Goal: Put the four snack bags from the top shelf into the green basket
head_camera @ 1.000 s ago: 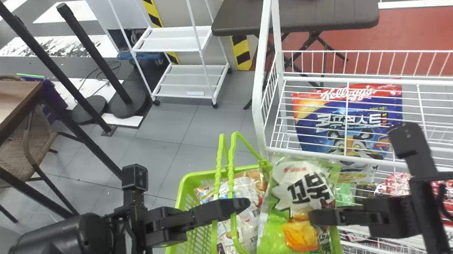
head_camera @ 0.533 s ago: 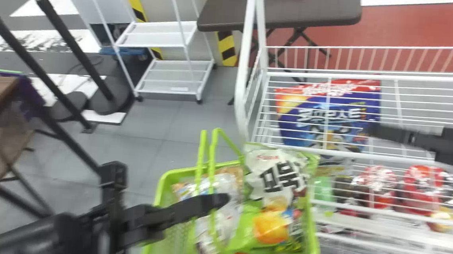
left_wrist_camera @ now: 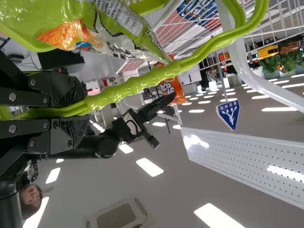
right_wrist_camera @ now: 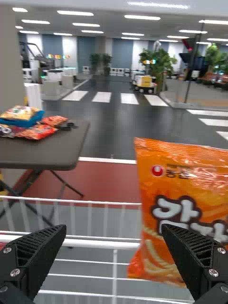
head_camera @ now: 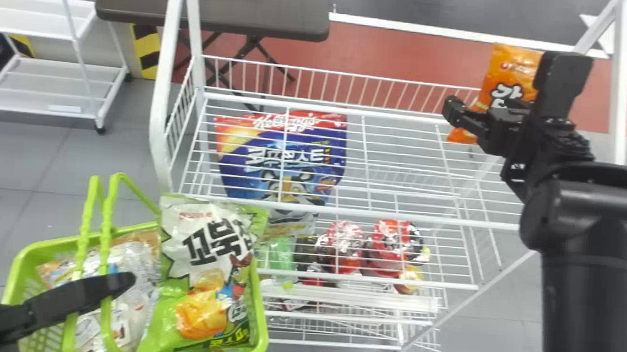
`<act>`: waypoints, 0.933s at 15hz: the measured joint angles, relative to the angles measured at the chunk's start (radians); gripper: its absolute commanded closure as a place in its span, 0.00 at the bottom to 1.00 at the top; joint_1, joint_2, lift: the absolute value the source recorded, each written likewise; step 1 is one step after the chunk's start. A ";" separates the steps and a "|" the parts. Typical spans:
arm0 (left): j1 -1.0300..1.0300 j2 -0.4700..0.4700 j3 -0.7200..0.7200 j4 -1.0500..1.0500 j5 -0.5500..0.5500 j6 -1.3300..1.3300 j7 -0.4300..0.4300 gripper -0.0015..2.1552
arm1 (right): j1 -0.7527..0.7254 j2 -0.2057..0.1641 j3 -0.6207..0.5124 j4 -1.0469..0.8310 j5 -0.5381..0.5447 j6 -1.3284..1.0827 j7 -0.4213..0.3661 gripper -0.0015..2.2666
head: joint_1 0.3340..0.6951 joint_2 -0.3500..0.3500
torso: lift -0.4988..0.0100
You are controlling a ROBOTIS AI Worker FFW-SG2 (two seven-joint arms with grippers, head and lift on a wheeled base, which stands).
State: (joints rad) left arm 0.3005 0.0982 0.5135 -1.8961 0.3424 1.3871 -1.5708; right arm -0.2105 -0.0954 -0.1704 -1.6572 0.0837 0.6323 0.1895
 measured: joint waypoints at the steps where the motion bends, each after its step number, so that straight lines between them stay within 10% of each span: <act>1: 0.000 0.000 0.000 0.001 0.000 -0.001 0.000 1.00 | -0.015 -0.002 -0.004 0.050 0.012 -0.027 -0.027 0.03 | 1.00 0.25 | 0.98; 10: 0.001 0.006 -0.001 0.004 0.002 -0.001 0.000 1.00 | -0.104 -0.026 -0.044 0.307 0.051 -0.178 -0.136 0.04 | 1.00 0.16 | 0.98; 12: 0.001 0.008 -0.001 0.005 0.003 -0.001 0.000 1.00 | -0.158 -0.033 -0.044 0.398 0.067 -0.205 -0.135 0.19 | 1.00 0.15 | 0.98; 14: 0.003 0.009 0.000 0.005 0.003 -0.001 0.000 1.00 | -0.200 -0.045 -0.044 0.469 0.069 -0.221 -0.123 0.57 | 1.00 0.15 | 0.98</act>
State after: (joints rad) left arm 0.3033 0.1077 0.5130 -1.8914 0.3452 1.3860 -1.5708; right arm -0.4104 -0.1404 -0.2147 -1.1880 0.1528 0.4118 0.0668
